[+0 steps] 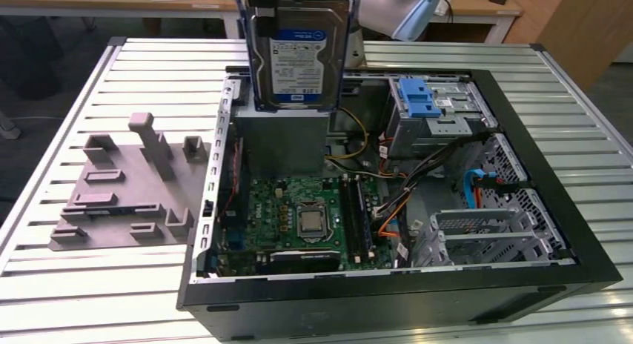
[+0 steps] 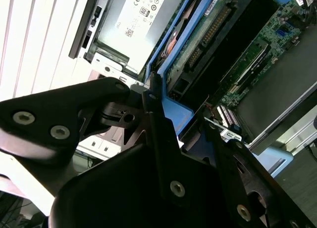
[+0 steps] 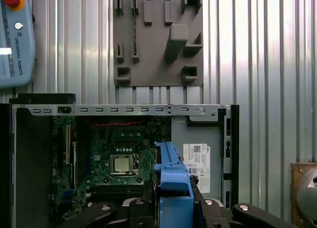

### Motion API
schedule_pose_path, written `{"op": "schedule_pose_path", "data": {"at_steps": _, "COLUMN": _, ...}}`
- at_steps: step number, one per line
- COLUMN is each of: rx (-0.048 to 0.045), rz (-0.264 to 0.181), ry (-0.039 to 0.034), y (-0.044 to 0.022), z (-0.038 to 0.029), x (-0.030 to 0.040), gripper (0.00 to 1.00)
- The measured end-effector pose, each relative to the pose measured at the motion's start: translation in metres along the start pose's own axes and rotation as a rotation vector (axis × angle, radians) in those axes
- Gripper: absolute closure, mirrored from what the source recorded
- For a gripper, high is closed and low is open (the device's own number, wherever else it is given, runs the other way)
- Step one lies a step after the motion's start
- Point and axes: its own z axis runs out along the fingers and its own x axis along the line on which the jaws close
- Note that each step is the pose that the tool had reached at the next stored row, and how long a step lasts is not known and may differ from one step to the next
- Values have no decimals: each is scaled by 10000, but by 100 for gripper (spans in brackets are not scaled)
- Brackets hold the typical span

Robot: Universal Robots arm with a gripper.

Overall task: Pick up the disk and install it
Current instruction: 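Pick up the disk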

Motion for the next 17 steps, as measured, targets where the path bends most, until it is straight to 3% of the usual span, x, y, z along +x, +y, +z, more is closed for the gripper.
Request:
{"op": "schedule_pose_path", "data": {"at_steps": 8, "rx": -7, "rz": 8, "ry": 0, "y": -74, "z": -2, "x": 21, "gripper": 64}}
{"op": "schedule_pose_path", "data": {"at_steps": 17, "rx": -8, "rz": 20, "ry": -1, "y": -114, "z": -6, "x": 101, "gripper": 64}}
